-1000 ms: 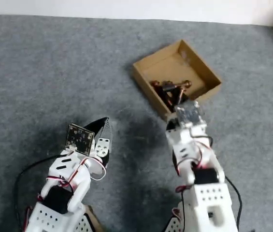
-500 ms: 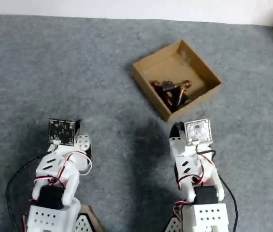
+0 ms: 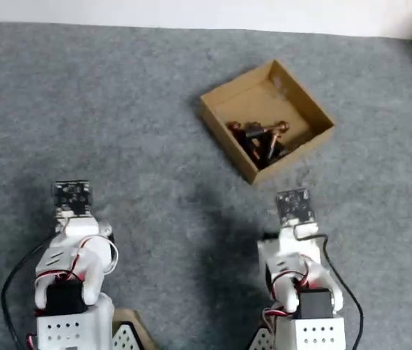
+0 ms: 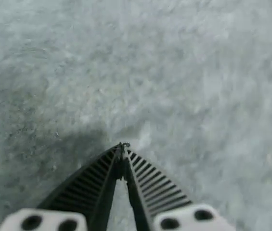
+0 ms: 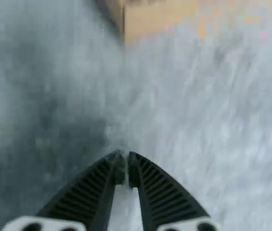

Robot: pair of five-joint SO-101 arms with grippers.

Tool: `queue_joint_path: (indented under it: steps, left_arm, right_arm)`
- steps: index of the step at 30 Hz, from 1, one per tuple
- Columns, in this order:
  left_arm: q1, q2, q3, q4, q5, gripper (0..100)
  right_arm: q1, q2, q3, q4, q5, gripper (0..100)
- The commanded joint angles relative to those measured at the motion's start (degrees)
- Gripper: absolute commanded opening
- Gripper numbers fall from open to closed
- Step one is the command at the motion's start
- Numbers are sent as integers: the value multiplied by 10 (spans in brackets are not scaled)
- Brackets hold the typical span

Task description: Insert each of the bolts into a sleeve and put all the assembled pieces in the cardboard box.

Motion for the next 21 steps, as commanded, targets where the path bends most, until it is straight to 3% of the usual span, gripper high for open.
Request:
queue_joint_path:
  steps: [1, 5, 15, 21]
  left_arm:
    - [-7, -10, -18, 33, -58, 6]
    - [-26, -10, 2, 51, -18, 6]
    - [-144, -7, 34, 73, -32, 6]
    - [-162, -7, 34, 116, -76, 6]
  right_arm:
    - [4, -10, 75, 23, -1, 5]
    - [4, -9, 75, 23, -1, 5]
    - [4, -9, 75, 23, -1, 5]
    - [4, -9, 75, 23, -1, 5]
